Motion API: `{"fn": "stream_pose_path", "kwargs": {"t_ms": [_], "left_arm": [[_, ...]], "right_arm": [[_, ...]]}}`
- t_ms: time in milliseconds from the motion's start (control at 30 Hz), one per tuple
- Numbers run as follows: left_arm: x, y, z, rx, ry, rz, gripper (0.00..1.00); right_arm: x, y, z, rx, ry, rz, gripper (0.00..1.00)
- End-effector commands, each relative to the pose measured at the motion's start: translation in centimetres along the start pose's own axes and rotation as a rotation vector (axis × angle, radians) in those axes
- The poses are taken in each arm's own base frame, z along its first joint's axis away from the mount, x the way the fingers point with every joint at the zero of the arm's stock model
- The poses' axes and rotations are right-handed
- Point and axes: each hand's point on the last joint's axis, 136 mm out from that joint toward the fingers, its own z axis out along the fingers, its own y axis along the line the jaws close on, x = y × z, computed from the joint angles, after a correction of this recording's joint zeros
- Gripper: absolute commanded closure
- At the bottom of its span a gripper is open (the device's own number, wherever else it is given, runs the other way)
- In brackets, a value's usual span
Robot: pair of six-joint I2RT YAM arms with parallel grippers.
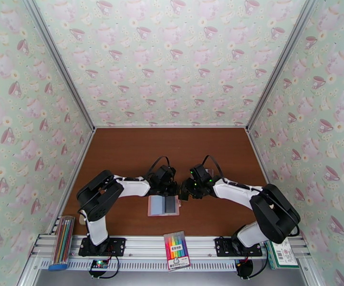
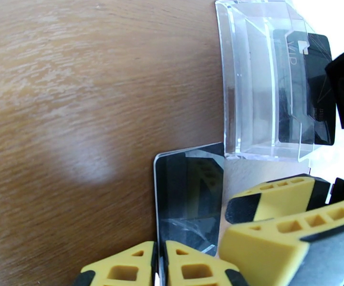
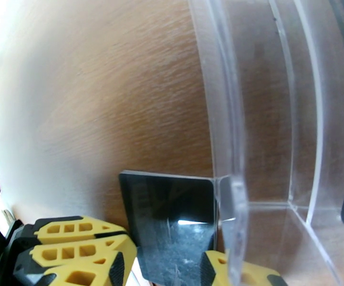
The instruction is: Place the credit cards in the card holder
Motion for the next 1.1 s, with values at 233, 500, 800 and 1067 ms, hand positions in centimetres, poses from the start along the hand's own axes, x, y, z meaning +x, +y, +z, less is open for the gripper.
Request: {"fn": "stream_pose_path", "kwargs": {"t_ms": [233,500,800,1067], "left_arm": [[0.9,0.3,0.6,-0.011,0.04,0.016,0.85],[0.8,0.1,0.6,-0.008,0.042,0.017,0.85],[0.9,0.0,0.8,-0.007,0.047,0.019,0.85],[0.9,0.0,0.8,-0.007,0.046,0.021,0.85]], "right_arm": [[-0.4,-2.1,-0.1,0.104,-0.017,-0.02,0.51],[0.0,-1.5,1.3,0.063,0.025,-0.008,0.51],[-0.1,0.0,1.4,0.01,0.042,-0.015,0.53],[0.1,0.5,1.7,-0.002,0.051,-0.021,0.56]]}}
